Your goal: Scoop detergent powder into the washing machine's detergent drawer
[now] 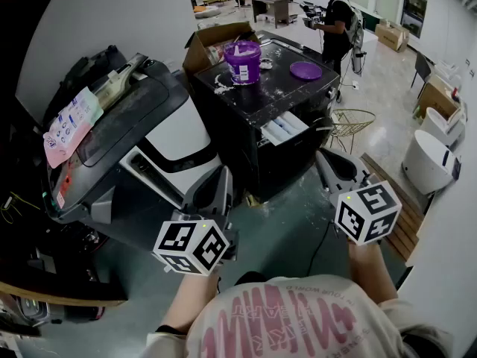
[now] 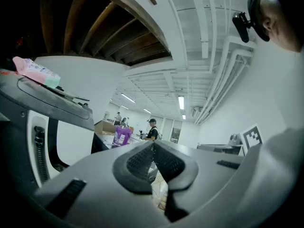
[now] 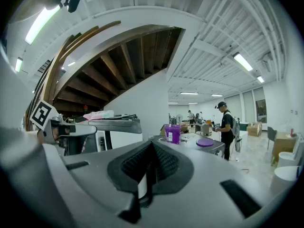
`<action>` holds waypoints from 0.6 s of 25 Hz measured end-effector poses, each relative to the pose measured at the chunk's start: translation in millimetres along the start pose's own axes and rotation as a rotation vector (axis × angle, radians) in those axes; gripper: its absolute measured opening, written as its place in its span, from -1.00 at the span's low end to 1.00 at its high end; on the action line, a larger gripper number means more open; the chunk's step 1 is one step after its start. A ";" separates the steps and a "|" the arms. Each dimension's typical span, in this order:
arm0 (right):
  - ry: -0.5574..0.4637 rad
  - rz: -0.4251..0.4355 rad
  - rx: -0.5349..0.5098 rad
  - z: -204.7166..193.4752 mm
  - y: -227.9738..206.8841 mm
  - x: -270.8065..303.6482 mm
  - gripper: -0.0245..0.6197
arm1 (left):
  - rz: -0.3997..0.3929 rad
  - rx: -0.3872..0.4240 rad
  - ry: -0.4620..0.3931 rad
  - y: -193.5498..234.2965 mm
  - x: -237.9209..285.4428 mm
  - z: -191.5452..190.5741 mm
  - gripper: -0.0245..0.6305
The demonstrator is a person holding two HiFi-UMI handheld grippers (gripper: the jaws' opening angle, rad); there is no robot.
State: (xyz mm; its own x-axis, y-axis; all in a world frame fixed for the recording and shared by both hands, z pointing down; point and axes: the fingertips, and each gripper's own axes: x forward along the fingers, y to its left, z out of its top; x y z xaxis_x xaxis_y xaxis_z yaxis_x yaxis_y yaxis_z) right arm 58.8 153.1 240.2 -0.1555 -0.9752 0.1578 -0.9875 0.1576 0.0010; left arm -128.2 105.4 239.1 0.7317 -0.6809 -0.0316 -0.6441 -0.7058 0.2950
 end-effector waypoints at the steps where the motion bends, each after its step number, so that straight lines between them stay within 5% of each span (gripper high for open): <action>1: 0.003 -0.001 0.000 -2.3 -0.9 2.2 -0.93 | -0.003 -0.002 0.004 0.8 1.4 -2.5 -0.92; 15: 0.073 0.010 0.081 -26.1 -30.4 98.7 -0.92 | 0.000 -0.052 0.069 62.8 78.0 -16.6 -0.92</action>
State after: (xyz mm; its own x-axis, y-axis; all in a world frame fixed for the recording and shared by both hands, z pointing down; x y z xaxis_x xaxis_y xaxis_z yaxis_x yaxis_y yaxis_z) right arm 74.2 56.0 281.5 -0.1659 -0.9592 0.2290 -0.9852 0.1512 -0.0805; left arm -107.9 11.2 271.0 0.7466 -0.6645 0.0335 -0.6327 -0.6936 0.3444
